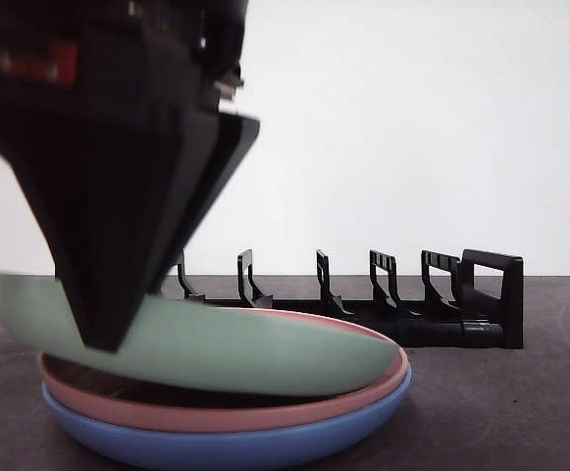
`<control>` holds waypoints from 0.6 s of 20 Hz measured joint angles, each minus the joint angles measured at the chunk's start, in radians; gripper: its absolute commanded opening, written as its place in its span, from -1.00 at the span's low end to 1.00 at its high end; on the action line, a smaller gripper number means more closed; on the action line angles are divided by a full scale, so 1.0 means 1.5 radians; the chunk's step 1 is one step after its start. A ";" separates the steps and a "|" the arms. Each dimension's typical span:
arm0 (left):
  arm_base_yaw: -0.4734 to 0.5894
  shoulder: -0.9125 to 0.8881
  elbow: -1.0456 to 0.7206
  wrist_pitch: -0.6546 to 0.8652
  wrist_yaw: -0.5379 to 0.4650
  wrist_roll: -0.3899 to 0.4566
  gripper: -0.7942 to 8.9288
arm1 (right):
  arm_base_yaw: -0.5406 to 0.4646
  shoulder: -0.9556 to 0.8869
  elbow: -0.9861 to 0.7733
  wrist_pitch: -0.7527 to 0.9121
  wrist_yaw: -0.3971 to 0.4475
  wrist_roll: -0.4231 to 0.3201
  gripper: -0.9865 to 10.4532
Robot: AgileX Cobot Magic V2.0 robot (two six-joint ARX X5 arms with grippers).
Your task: Place the plate
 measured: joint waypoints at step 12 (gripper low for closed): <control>0.000 0.000 0.000 -0.014 0.000 0.003 0.00 | -0.045 0.006 0.000 0.010 -0.003 0.002 -0.63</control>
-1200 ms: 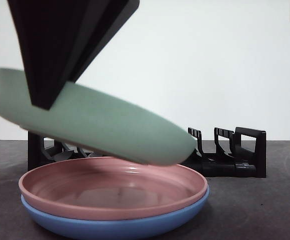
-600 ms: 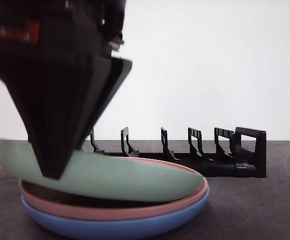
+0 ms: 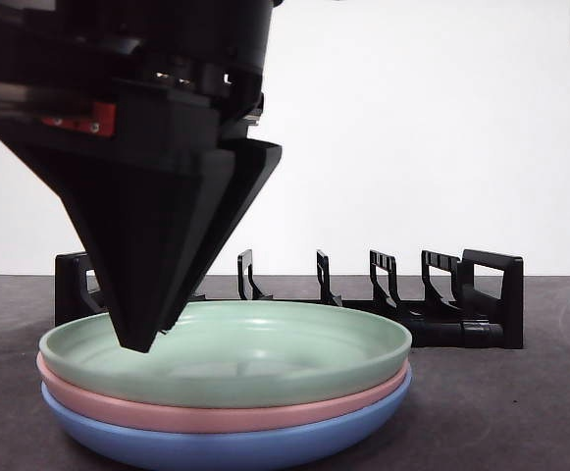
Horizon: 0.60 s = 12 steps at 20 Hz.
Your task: Place the plate
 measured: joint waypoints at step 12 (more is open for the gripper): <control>0.000 0.000 0.000 0.005 0.000 0.010 0.00 | -0.063 -0.123 0.008 0.022 -0.040 0.005 -0.33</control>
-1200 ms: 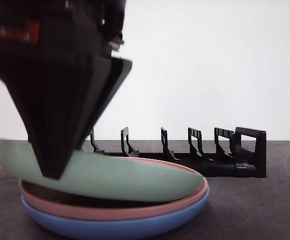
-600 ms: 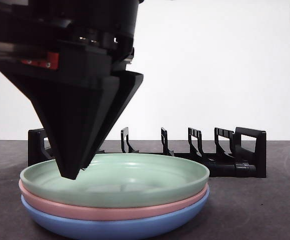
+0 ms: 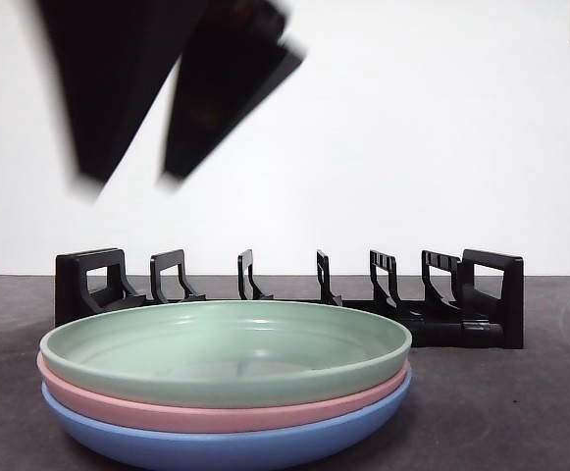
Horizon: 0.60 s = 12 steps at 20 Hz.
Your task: Place the plate
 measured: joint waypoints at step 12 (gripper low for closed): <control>0.000 0.057 0.000 0.084 0.000 0.076 0.00 | -0.520 -0.271 -0.125 0.023 -0.007 -0.036 -0.33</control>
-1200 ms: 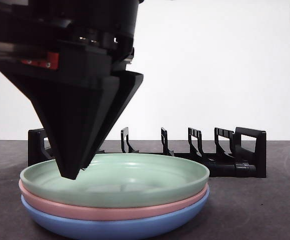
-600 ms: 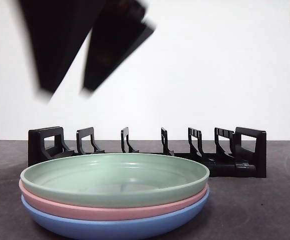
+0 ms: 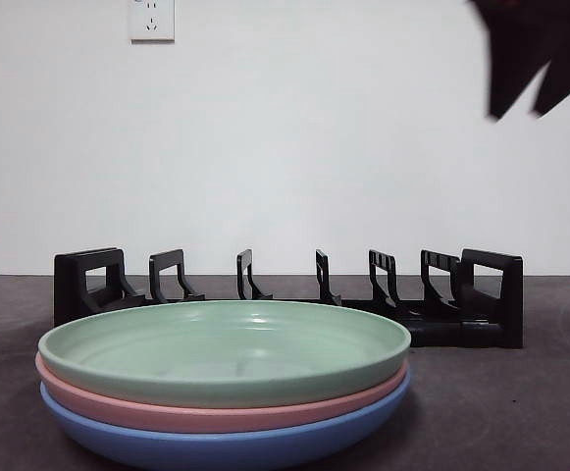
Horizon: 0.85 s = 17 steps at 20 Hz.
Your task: Place the plate
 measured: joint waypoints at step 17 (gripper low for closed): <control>0.000 0.065 0.000 0.060 -0.003 0.096 -0.82 | -0.113 -0.055 0.000 0.049 -0.067 -0.012 -0.79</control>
